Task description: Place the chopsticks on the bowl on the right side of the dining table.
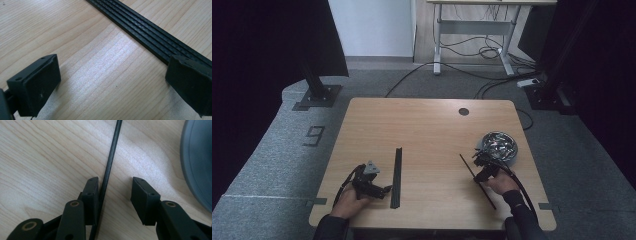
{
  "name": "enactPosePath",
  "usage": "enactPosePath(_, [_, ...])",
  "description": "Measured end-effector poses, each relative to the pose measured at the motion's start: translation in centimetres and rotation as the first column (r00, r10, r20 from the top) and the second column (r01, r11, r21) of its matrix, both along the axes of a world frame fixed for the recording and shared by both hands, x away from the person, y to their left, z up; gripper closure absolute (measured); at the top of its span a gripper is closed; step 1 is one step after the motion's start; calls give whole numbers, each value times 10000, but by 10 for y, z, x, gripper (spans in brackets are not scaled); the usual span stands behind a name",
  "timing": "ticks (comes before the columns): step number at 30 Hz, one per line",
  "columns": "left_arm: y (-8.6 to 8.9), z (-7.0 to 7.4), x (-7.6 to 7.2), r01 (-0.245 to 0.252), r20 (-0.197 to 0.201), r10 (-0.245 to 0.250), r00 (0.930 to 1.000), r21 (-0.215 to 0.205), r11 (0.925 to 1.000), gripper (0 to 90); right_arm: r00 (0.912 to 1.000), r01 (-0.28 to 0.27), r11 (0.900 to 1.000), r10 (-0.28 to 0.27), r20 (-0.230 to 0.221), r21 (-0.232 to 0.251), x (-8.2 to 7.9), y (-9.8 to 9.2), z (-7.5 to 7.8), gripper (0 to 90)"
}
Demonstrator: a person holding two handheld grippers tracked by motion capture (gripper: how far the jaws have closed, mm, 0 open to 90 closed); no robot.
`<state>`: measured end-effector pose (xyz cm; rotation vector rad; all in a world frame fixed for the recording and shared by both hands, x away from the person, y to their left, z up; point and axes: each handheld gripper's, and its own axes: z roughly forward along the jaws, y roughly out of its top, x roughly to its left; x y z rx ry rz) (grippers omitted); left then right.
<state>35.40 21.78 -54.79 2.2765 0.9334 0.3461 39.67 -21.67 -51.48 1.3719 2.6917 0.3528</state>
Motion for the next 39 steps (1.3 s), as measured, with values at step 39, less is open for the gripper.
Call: enactPosePath(39, [0, 0, 0, -32, 11, 32, 10000, 12, 10000, 0, 9805, -755, 9905, 529, -1891, -1147, 22, 16, 3, 856])
